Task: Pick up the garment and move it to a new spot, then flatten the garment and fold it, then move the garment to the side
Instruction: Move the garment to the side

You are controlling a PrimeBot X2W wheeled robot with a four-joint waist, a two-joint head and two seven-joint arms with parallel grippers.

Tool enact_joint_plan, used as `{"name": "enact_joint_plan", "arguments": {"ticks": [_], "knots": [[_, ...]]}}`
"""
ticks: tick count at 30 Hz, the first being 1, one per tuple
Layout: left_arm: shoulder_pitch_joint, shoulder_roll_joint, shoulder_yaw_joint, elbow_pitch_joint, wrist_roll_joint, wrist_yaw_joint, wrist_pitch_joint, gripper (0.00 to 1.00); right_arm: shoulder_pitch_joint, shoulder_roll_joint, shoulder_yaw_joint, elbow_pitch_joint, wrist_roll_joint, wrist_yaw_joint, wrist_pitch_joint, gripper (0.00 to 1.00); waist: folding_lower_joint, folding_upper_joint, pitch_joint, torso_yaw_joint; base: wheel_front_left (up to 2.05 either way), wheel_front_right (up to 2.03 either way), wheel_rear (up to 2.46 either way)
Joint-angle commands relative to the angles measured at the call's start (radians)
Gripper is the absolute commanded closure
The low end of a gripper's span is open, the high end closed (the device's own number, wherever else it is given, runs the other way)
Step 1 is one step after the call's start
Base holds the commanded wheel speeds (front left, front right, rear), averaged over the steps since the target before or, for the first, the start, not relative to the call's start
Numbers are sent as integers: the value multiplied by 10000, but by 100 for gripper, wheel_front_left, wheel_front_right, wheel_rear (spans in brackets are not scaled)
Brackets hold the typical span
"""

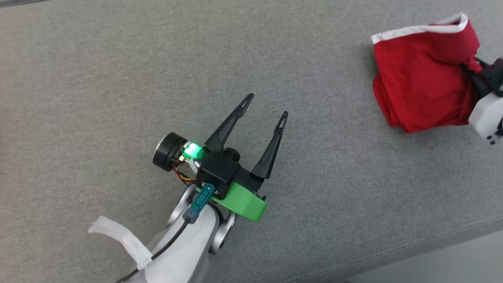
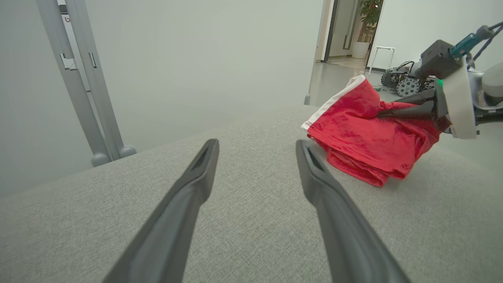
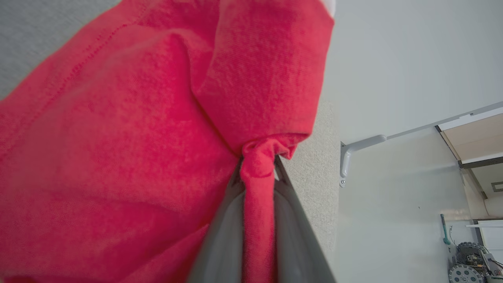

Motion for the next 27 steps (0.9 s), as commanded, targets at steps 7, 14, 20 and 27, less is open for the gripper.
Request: {"name": "enact_joint_plan", "arguments": {"ticks": [7,14,20,27], "knots": [[-517,62,-85,126,92,4,-2,0,-500,-234,-1089,311,-942,-17,-37,100,-1,0,1255,-619,0,0,0],[-479,62,-112,42,-31,121,-2,0,-397,-276,-2258,551,-1360,-17,-38,0,-1,0,1259,-173,0,0,0],[-198,57,-16,-46,-147,221,-2,0,63,-180,-3499,12,-1958,-17,-39,0,-1,0,924,102,0,0,0],[413,57,494,-213,-449,298,-2,0,938,817,-4833,-1264,-1799,-17,-38,0,-1,0,-71,154,0,0,0]]}}
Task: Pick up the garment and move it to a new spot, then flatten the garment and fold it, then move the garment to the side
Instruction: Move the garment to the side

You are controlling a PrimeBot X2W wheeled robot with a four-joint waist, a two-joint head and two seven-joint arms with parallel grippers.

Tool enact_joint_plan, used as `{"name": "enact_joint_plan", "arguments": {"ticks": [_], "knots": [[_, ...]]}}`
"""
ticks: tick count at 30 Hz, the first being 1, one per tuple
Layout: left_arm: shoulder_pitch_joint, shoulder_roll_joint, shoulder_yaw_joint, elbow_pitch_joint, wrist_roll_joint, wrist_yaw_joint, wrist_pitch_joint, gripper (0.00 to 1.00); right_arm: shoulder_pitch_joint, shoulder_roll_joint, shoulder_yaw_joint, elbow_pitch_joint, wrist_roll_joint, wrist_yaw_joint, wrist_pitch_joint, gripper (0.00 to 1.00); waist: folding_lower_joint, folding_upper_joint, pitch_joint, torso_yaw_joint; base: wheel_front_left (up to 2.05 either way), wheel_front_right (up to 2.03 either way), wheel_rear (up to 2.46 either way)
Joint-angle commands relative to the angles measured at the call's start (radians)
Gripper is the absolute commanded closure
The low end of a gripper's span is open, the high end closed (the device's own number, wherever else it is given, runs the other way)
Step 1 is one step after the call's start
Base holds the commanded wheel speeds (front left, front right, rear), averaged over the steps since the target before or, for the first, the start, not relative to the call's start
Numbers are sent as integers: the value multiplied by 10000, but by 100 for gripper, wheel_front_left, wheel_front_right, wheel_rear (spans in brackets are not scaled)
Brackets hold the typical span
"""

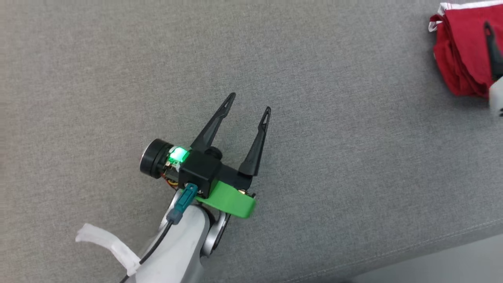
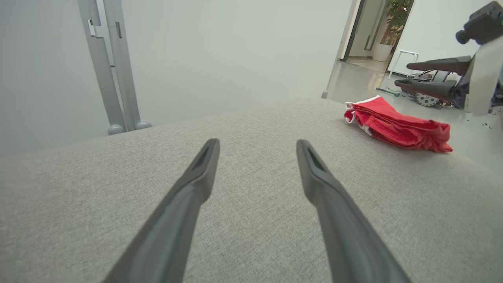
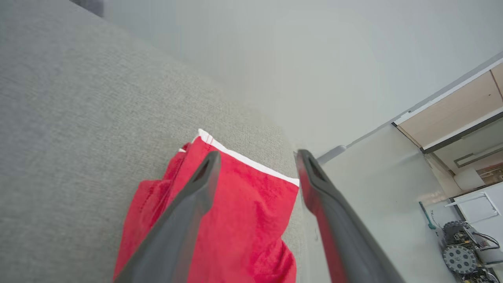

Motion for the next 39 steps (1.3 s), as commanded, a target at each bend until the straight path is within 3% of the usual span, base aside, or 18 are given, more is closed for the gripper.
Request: {"name": "enact_joint_plan", "arguments": {"ticks": [1,12,21,25,30,39], "knots": [[251,49,153,-31,-42,14,-2,0,310,323,-158,-286,228,-17,-28,0,0,0,-675,41,0,0,0],[1896,46,1501,-491,-273,-61,-2,0,2740,2147,-956,-3154,1681,-17,-26,0,0,0,-2895,627,0,0,0],[3461,46,2575,-753,-755,-156,-2,0,5241,3763,-1472,-4725,1647,-14,-28,0,0,0,-4164,1259,0,0,0],[3937,46,2958,-849,-1065,-78,-2,0,5954,4405,-1622,-5053,1427,-14,-27,0,0,0,-4345,1485,0,0,0],[4294,43,2992,-803,-628,-204,-2,0,6659,5087,-1956,-5468,1077,-14,-27,0,0,0,-4480,1728,0,0,0],[4610,43,2917,-786,-730,-169,-2,0,7554,5534,-2142,-5832,575,-14,-28,0,0,0,-4539,1892,0,0,0]]}}
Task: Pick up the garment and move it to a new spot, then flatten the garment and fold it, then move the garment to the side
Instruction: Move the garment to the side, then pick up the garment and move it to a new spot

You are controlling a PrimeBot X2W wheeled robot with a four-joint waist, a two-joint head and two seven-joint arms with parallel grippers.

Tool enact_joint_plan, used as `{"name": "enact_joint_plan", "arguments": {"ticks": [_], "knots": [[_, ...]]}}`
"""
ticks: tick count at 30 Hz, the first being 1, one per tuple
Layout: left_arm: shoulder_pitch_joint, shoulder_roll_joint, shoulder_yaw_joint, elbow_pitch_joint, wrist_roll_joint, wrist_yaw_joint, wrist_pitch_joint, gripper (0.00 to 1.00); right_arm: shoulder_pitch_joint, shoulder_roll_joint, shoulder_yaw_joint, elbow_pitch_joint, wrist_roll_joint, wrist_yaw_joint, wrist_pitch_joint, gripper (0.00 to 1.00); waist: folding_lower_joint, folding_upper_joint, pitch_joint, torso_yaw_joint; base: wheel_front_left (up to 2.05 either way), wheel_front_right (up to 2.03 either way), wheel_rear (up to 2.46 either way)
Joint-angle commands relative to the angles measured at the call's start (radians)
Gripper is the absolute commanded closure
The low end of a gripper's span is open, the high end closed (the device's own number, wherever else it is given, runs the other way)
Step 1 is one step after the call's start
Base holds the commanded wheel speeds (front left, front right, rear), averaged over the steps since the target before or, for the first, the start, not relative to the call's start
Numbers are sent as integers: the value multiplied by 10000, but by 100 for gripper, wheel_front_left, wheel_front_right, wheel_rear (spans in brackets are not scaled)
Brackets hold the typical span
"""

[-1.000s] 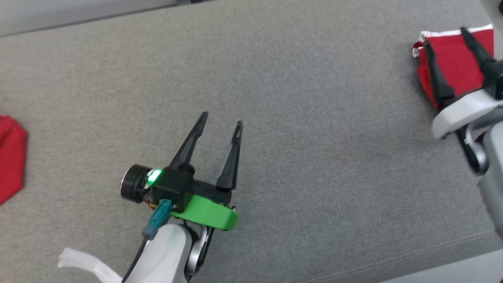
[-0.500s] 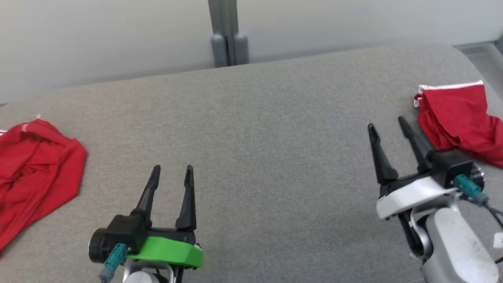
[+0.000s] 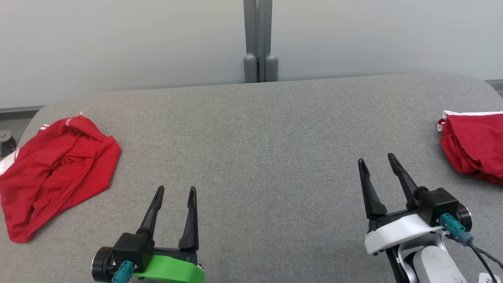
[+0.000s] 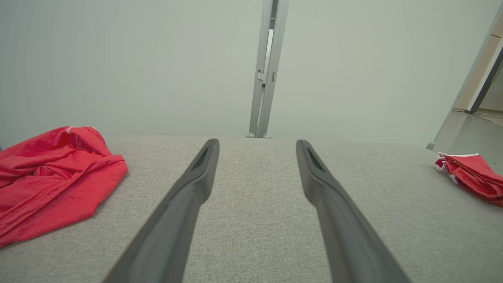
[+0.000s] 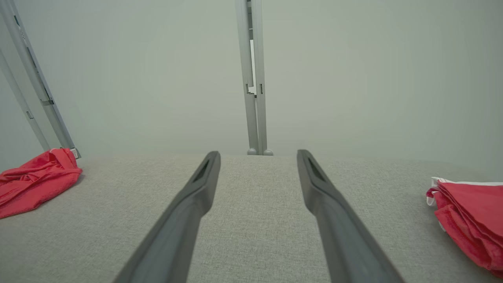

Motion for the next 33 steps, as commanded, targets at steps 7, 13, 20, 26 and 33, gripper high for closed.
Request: {"name": "enact_joint_plan", "arguments": {"ticks": [7,13,20,26,33], "knots": [[234,36,-95,-58,-73,66,-2,0,83,145,15,-78,9,-11,-30,0,0,0,31,-99,0,0,0],[78,36,50,-35,11,23,-2,0,93,183,92,18,25,-11,-30,0,0,0,19,-226,0,0,0],[-6,36,163,-84,-89,65,-1,0,76,202,41,61,80,-11,-30,0,0,0,34,-303,0,0,0],[-15,36,142,-2,-61,-4,-1,0,110,209,10,98,116,-11,-29,0,0,0,56,-273,0,0,0],[-75,36,68,75,-76,-27,-1,0,230,211,-7,182,119,-11,-30,0,0,0,45,1,0,0,0]]}}
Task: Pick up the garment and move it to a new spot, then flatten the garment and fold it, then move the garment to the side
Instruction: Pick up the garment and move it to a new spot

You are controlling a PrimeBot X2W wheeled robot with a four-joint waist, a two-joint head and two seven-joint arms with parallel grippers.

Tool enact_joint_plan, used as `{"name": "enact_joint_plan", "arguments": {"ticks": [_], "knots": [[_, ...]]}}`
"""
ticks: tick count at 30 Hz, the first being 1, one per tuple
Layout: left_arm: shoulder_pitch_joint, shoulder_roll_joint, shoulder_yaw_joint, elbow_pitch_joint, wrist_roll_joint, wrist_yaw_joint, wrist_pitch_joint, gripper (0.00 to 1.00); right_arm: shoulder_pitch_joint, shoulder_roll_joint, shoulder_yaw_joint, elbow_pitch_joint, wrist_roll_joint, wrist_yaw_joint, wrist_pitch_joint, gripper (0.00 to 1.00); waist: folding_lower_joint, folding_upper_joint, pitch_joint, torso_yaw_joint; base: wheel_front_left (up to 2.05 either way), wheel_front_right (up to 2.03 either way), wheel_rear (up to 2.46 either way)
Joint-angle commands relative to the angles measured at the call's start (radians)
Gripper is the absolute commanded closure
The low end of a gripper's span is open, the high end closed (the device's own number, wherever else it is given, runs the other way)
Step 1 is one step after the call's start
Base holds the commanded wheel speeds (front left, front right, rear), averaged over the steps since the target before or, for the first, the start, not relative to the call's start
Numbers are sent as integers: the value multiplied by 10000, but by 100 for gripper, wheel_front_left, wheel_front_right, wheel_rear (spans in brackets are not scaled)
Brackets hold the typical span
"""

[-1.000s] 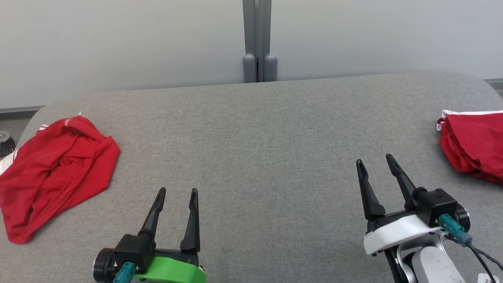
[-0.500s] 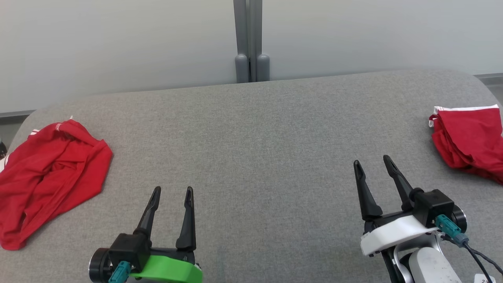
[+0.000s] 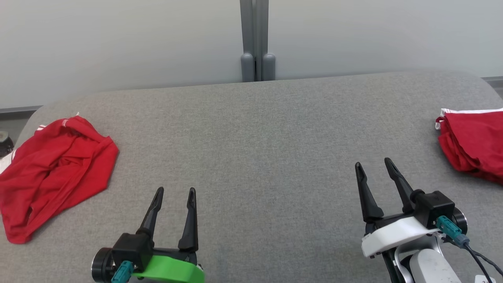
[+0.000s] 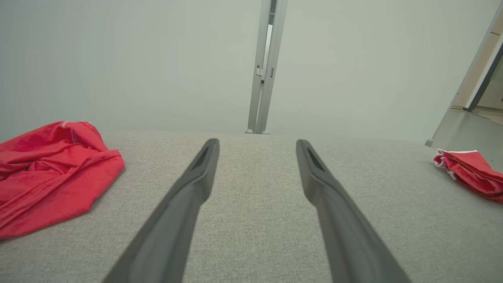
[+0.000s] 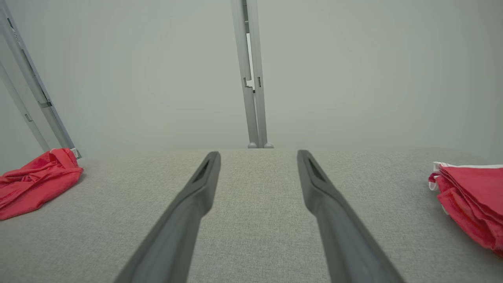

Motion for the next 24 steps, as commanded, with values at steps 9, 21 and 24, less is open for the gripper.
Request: {"name": "enact_joint_plan", "arguments": {"ticks": [9,21,24], "knots": [[-50,36,117,163,38,87,-3,0,169,-6,371,276,146,-11,-30,0,0,0,-139,1200,0,0,0],[81,36,566,153,155,65,-1,0,217,-16,1152,498,260,-11,-30,0,0,0,-293,3191,0,0,0],[177,36,675,141,227,36,-1,0,221,-14,1224,529,317,-9,-30,0,0,0,-336,3608,0,0,0]]}}
